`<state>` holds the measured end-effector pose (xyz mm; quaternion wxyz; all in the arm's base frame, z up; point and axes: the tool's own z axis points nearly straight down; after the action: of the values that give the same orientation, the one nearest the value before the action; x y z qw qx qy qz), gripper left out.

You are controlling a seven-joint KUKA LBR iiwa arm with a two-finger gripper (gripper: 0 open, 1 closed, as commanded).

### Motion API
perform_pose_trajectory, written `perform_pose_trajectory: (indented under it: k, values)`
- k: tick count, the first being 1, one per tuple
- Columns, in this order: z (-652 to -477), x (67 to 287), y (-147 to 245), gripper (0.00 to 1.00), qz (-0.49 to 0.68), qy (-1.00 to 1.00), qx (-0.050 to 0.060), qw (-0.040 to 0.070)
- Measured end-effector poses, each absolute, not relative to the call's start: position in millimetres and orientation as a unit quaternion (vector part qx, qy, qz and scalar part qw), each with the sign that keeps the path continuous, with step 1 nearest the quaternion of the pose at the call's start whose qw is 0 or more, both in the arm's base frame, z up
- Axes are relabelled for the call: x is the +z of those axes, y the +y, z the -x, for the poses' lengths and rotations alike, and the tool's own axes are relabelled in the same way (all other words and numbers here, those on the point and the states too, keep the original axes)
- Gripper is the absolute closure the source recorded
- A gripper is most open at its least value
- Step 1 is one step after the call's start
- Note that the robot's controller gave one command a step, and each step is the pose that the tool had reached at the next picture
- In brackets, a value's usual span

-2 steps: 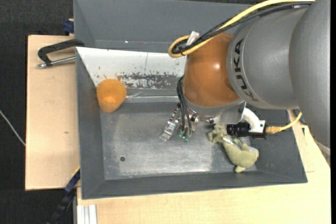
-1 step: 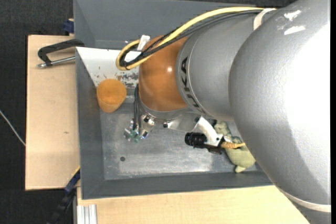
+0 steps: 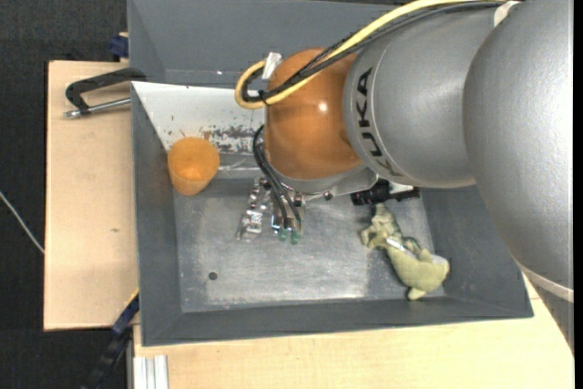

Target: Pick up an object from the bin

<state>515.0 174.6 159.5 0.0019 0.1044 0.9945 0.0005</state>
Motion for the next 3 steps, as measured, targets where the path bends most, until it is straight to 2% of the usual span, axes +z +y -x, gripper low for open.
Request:
perform_pose_trajectory:
  k: [1, 2, 3]
  values:
    - [-514.6, 159, 176, 0.00, -0.104, 0.995, 0.001, 0.002]
    - [-589.1, 153, 222, 0.00, -0.099, 0.995, 0.003, 0.004]
    - [-599.3, 85, 207, 0.00, -0.157, 0.988, 0.003, 0.002]
